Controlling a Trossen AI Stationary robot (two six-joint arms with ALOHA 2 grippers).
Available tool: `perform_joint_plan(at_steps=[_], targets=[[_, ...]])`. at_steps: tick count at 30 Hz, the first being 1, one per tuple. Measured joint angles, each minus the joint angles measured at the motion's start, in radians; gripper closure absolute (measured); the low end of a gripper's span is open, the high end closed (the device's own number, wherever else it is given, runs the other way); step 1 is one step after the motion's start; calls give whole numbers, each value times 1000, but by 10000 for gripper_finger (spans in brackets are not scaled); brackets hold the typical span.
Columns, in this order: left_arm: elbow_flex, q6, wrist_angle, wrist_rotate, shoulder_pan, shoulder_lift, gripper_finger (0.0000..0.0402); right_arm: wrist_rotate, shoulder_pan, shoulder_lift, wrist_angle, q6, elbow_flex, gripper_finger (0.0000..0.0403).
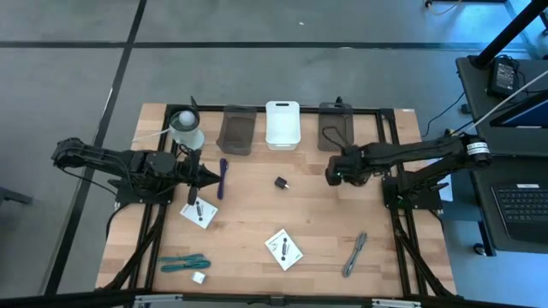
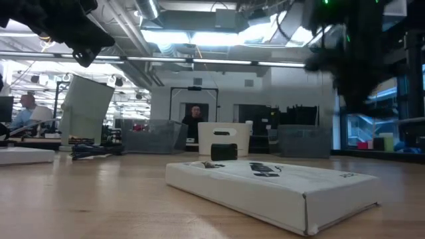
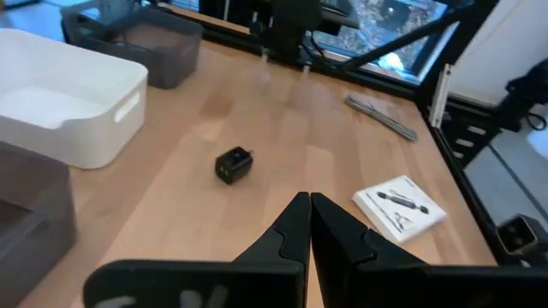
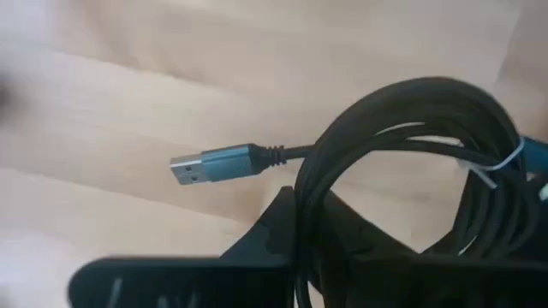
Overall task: Pick and place items into bin
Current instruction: Put the black charger cable into the right black bin
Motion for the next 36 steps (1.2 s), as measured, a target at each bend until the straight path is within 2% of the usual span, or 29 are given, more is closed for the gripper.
perform_joint_plan(at_steps=[8,13,18,23,26,36], targets=[[0,0,1,-114,0,3,396,189,-95,7,-56,-247,309,385],[0,0,7,-158,0,3,396,205,-247,23,-26,-452,382,385],[0,0,7,-191,0,3,396,97,-409,66,84,-640,370,385],[0,-3,19,-195,0,3,395,30,-520,145,133,-773,367,385],[0,-2,23,-197,0,3,395,-19,-571,201,160,-845,367,385],[0,-29,29,-276,0,3,395,-70,-674,399,179,-991,367,381]])
